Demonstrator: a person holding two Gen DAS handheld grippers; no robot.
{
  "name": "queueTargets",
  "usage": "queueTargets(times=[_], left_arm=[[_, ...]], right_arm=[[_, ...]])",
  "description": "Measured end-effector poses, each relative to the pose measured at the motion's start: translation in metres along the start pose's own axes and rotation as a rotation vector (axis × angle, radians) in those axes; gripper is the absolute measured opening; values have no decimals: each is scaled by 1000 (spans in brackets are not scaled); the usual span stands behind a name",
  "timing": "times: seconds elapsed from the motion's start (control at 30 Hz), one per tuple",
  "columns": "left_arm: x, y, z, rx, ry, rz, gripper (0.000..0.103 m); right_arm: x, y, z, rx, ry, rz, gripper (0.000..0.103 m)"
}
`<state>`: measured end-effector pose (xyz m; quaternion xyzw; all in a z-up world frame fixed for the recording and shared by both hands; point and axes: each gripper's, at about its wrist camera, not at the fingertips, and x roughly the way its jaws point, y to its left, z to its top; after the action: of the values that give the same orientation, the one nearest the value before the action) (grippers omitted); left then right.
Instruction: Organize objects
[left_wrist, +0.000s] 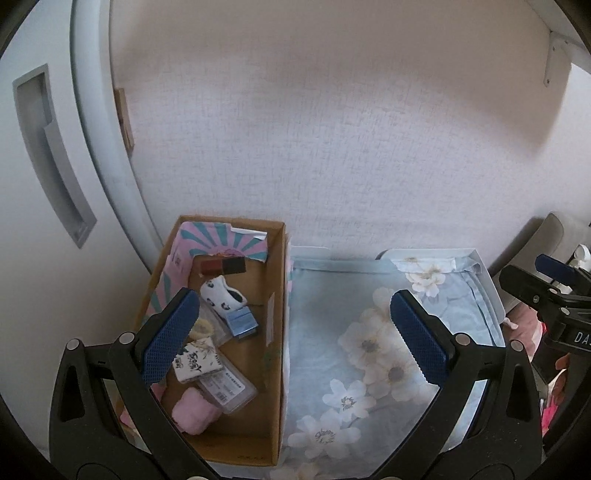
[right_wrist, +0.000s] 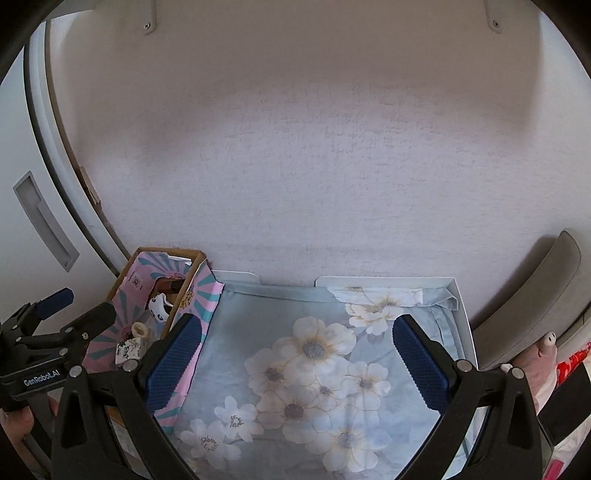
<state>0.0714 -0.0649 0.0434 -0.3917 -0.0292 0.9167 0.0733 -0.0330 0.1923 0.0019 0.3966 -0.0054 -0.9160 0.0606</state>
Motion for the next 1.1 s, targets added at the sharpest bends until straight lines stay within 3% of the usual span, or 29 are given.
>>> queueTargets(times=[1.1], left_arm=[[-11,-2,-8,3,-11,-5,103]], right_arm=[[-4,0,-10,25,14,-29,103]])
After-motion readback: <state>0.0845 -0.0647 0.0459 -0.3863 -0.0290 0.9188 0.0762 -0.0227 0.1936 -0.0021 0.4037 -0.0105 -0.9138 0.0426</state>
